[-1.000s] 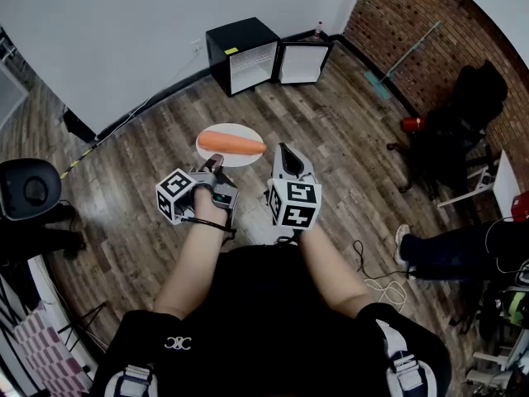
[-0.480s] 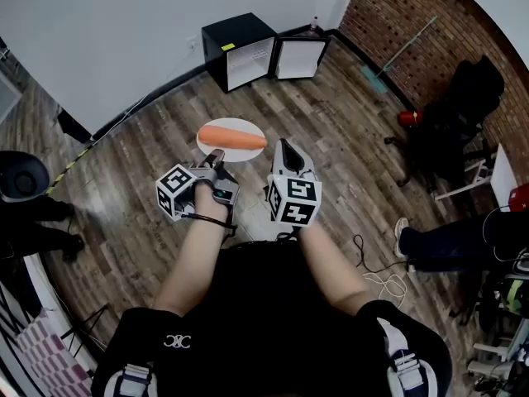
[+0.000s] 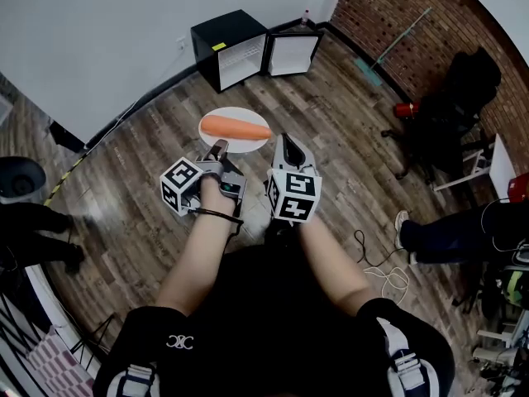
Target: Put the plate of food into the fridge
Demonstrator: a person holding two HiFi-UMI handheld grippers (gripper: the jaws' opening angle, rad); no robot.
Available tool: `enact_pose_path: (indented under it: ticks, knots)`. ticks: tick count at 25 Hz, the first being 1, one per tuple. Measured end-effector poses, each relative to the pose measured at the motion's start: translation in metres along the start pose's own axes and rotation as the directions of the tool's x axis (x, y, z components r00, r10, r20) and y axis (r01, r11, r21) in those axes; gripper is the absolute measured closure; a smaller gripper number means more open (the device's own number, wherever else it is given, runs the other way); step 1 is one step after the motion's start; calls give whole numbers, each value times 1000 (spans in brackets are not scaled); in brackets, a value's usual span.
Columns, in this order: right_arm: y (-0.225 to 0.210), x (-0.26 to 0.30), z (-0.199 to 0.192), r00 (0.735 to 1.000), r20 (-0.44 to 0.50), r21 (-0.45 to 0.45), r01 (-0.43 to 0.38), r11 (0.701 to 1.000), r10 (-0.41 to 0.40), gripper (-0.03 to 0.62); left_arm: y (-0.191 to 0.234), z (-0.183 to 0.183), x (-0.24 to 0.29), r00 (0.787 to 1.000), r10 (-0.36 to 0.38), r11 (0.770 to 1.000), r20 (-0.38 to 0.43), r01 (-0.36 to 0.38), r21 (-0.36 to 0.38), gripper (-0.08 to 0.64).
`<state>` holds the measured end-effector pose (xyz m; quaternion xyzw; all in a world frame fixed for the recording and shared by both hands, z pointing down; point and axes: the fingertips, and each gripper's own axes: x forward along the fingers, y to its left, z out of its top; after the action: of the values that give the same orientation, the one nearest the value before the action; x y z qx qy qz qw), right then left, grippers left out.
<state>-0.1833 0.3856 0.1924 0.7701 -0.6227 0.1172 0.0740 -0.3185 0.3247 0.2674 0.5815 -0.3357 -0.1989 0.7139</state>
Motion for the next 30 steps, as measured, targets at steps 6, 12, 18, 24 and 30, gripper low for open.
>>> enact_pose_path:
  ticks: [6, 12, 18, 24, 30]
  knots:
    - [-35, 48, 4, 1000, 6, 30, 4, 1000, -4, 580, -7, 3, 59, 1000, 25, 999, -6, -25, 26, 532]
    - [-82, 116, 25, 1000, -3, 40, -8, 999, 8, 580, -28, 8, 133, 999, 27, 999, 26, -28, 31, 532]
    - [-119, 177, 48, 998, -9, 21, -56, 998, 56, 580, -48, 7, 199, 998, 19, 1000, 65, -20, 16, 532]
    - [-149, 225, 52, 994, -32, 15, -104, 995, 104, 580, -52, 5, 249, 994, 35, 999, 107, -35, 2, 532]
    - [-172, 263, 58, 986, -50, 10, -160, 987, 160, 580, -56, -1, 289, 989, 30, 1000, 147, -28, -13, 532]
